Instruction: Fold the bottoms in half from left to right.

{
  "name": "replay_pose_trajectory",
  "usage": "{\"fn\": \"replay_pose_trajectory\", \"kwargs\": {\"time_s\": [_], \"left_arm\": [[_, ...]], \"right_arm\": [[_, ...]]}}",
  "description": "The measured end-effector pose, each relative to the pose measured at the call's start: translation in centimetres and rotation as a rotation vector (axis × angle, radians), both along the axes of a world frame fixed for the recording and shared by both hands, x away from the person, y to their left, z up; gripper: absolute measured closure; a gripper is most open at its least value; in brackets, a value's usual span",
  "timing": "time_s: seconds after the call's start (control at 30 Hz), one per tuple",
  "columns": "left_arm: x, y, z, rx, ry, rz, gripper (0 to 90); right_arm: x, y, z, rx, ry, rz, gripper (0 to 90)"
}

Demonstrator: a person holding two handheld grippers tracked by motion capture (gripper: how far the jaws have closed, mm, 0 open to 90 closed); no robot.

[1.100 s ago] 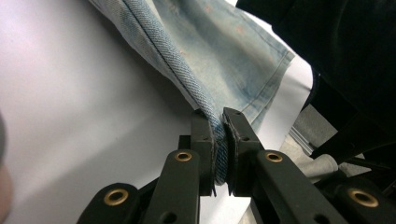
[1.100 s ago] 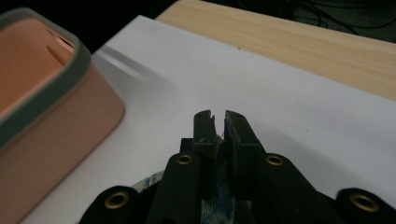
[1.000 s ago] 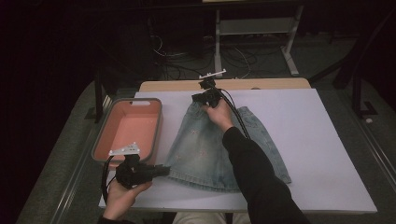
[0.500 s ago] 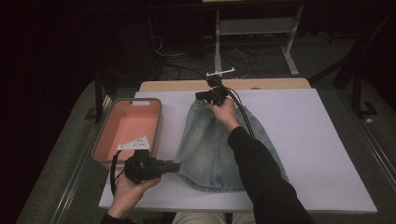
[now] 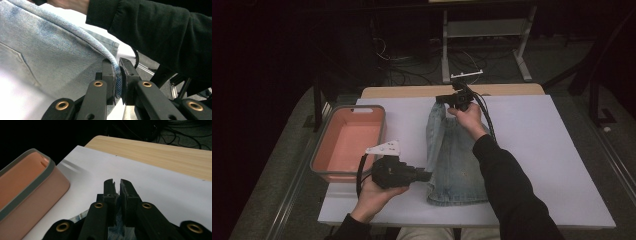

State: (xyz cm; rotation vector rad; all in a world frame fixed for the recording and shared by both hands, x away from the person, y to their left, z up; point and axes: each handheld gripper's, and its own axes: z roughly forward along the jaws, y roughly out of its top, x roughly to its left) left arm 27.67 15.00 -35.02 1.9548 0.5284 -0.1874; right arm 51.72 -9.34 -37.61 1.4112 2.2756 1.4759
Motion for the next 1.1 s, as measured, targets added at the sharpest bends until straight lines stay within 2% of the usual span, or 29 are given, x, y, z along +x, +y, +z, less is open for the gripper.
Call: {"fn": "replay_pose_trajectory", "kwargs": {"time_s": [0.1, 0.17, 0.33, 0.6, 0.7, 0.87, 1.1], "left_arm": [[0.5, -1.6, 0.2, -0.018, -0.005, -0.028, 83.0], [0.8, -2.8, 0.1, -0.024, -0.001, -0.049, 83.0], [1.3, -5.3, -0.4, -0.001, 0.023, -0.079, 83.0], [1.7, -7.6, -0.8, 0.036, 0.059, -0.088, 83.0], [1.8, -8.4, -0.7, 0.056, 0.057, -0.097, 83.0], [2.0, -9.6, -0.5, 0.060, 0.047, -0.109, 83.0], [2.3, -11.4, -2.0, 0.061, 0.067, -0.129, 82.9]], "right_arm": [[-0.1, -1.0, 0.0, -0.019, -0.024, 0.008, 83.1], [-0.1, -1.7, -0.1, -0.012, -0.019, -0.005, 83.1], [0.0, -3.2, -0.3, -0.009, -0.006, -0.024, 83.1], [0.1, -5.2, -0.8, 0.003, 0.021, -0.055, 83.2], [0.1, -5.7, -1.0, 0.008, 0.020, -0.059, 83.2], [0.1, -6.5, -1.1, 0.001, -0.001, -0.053, 83.2], [0.0, -8.3, -2.3, 0.008, 0.022, -0.073, 83.2]]}}
